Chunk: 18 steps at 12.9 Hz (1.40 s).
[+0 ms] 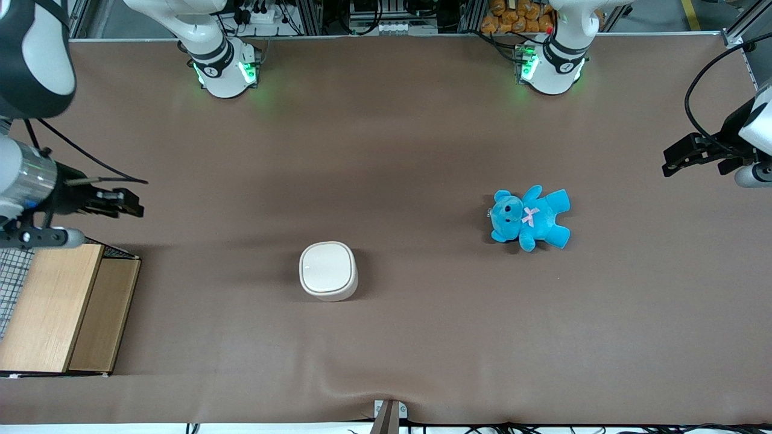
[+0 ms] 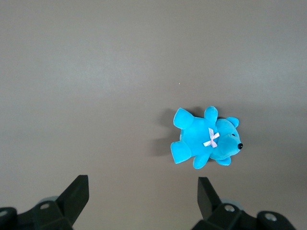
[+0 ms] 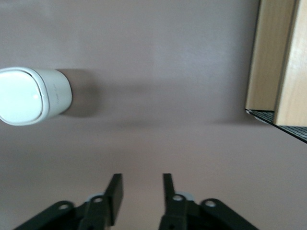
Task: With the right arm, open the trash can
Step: 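Move the right gripper over the white trash can's lid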
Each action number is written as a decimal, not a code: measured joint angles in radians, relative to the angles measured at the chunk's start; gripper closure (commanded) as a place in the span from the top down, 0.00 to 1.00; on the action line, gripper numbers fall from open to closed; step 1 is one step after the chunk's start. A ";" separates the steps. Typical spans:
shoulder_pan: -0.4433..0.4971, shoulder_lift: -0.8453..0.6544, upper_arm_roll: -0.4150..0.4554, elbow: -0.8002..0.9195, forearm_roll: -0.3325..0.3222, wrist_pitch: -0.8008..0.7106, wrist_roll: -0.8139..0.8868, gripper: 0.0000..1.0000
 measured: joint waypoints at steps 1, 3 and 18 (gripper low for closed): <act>0.015 0.014 0.001 0.003 0.001 0.020 0.004 0.12; 0.057 0.041 0.002 0.004 0.002 0.073 0.028 0.01; 0.288 0.349 0.005 0.106 0.048 0.449 0.368 0.00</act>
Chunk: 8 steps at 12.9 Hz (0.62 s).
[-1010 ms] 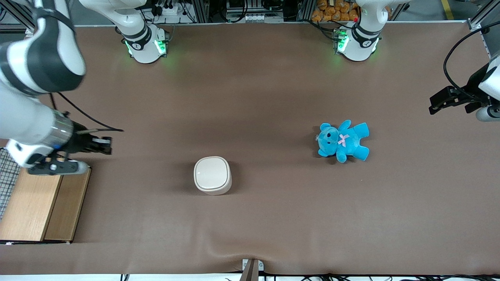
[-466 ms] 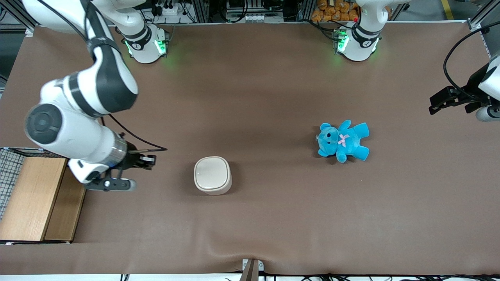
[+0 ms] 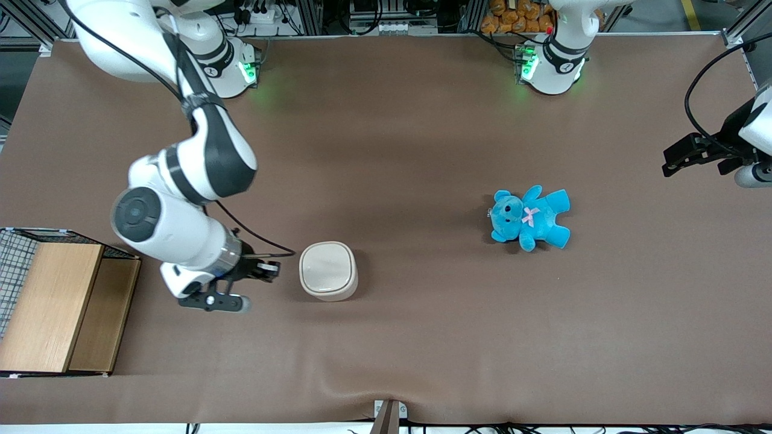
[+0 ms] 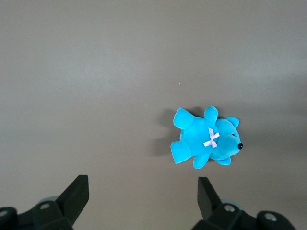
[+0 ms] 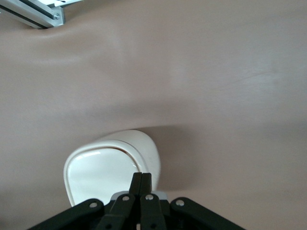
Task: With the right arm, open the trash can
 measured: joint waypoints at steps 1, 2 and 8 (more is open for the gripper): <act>0.012 0.014 0.000 0.000 0.005 0.023 0.019 0.00; 0.022 0.025 0.000 0.001 0.011 0.045 0.028 0.00; 0.062 0.050 0.000 -0.001 0.014 0.054 0.037 0.00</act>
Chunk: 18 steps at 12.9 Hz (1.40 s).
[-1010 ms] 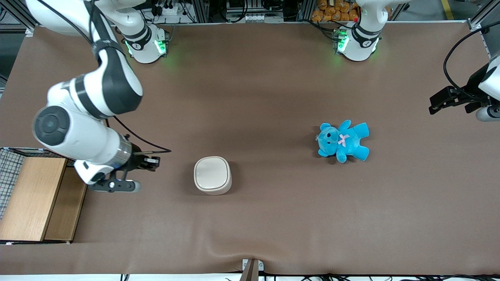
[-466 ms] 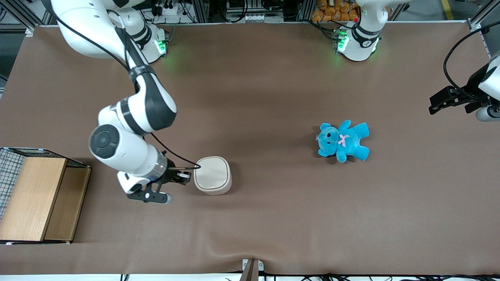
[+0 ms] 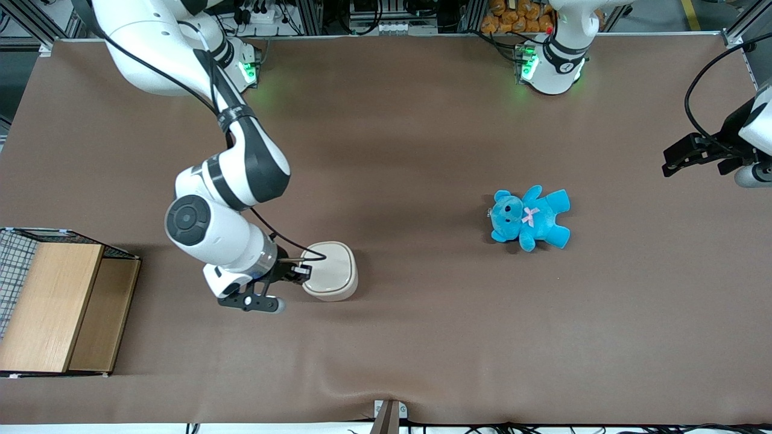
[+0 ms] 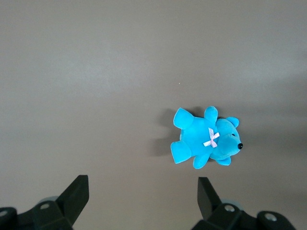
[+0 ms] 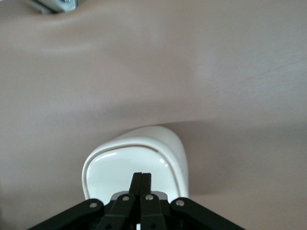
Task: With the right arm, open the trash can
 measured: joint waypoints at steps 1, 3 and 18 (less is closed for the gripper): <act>0.013 0.006 -0.001 -0.002 0.000 0.000 0.004 0.00; 0.021 0.017 -0.001 -0.002 0.000 -0.001 0.005 0.00; 0.019 0.031 -0.019 -0.034 -0.020 -0.018 0.005 0.00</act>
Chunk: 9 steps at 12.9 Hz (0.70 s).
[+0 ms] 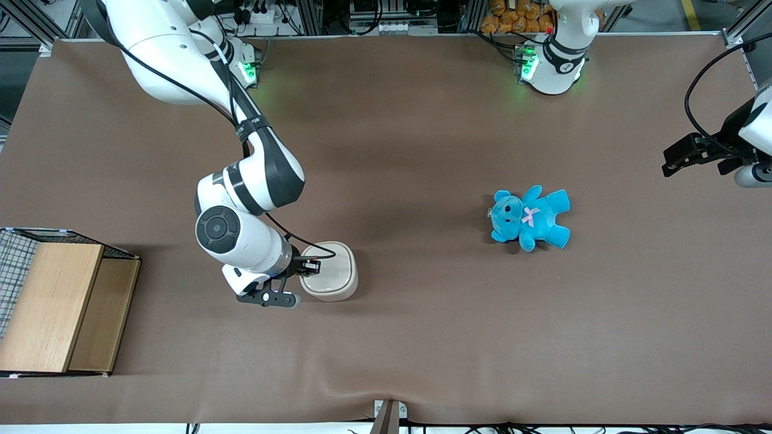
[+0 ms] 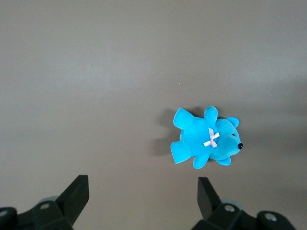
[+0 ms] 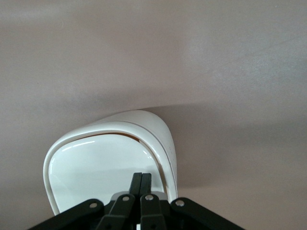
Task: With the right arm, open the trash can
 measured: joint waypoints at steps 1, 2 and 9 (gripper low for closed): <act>0.001 0.001 0.000 0.000 0.000 0.000 0.000 0.00; 0.001 0.002 0.000 0.000 0.000 0.000 0.000 0.00; 0.002 0.014 0.001 0.000 0.000 0.000 0.000 0.00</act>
